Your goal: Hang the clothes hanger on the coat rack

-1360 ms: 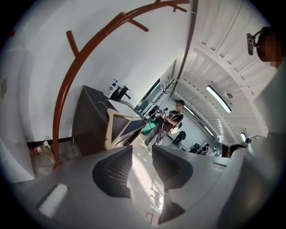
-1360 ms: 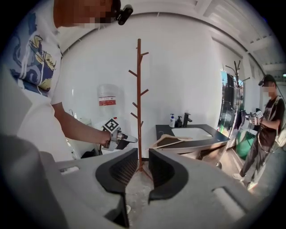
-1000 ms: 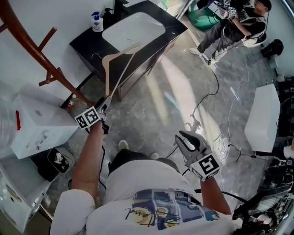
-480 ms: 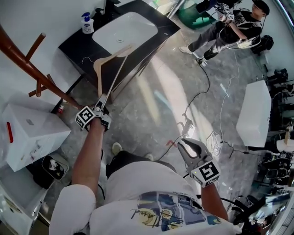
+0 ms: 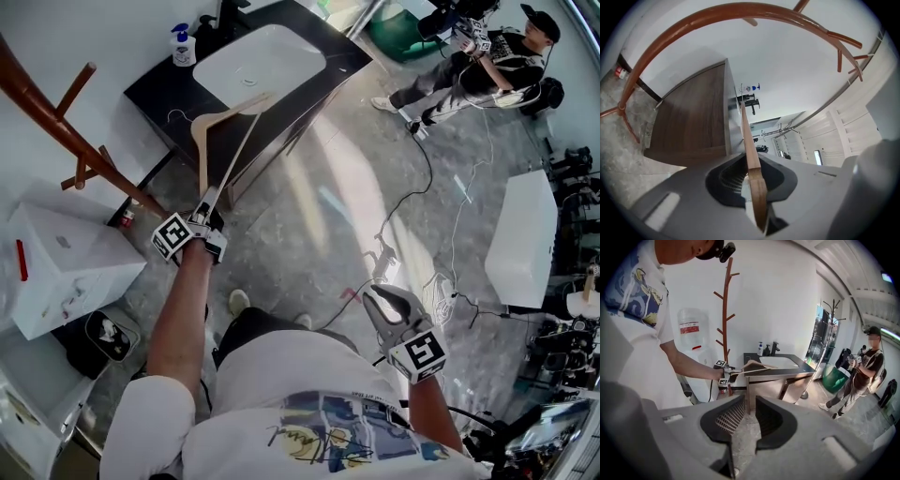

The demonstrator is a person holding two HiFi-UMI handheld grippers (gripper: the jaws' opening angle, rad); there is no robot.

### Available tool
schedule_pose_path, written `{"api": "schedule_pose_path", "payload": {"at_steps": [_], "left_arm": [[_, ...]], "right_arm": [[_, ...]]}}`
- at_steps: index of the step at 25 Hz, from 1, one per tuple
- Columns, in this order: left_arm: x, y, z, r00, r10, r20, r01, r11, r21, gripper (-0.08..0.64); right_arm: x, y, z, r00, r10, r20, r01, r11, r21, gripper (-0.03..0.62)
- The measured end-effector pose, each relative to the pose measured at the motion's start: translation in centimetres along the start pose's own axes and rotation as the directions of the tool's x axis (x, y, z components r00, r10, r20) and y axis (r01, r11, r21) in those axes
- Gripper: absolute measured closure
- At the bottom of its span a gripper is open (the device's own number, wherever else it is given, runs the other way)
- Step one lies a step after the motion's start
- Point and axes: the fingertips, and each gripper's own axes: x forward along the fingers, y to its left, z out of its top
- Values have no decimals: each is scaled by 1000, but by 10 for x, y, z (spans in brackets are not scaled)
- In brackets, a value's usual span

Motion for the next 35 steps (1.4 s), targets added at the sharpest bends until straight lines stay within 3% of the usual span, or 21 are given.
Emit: {"api": "schedule_pose_path", "payload": {"at_steps": [7,11,17,22,30,35], "left_arm": [[-18,-49,5,1000,-19,-13,21,983,184,525],[-36,-86,-3,999,-27,-25,33,955,296,526],[-73,-150,-32,997,-46,-55,66,885,461,526],[-111,-208,-51,996,-55,-71,86,818,568,526],[-163,-305,-74,996,-32,-83,80,728,681,526],[-182,-360,-59,997,-32,-66,70,679,731,526]], "right_arm": [[-6,-5,-6,997,62,37,-61,998,-15,518],[-14,-12,-10,991,111,68,-109,993,-40,518],[-27,-21,-22,977,185,103,-180,982,-55,518],[-20,-22,-27,943,292,157,-278,955,-105,518],[-25,-22,-47,899,393,192,-371,918,-139,518],[-21,-19,-43,878,428,215,-401,902,-158,518]]}}
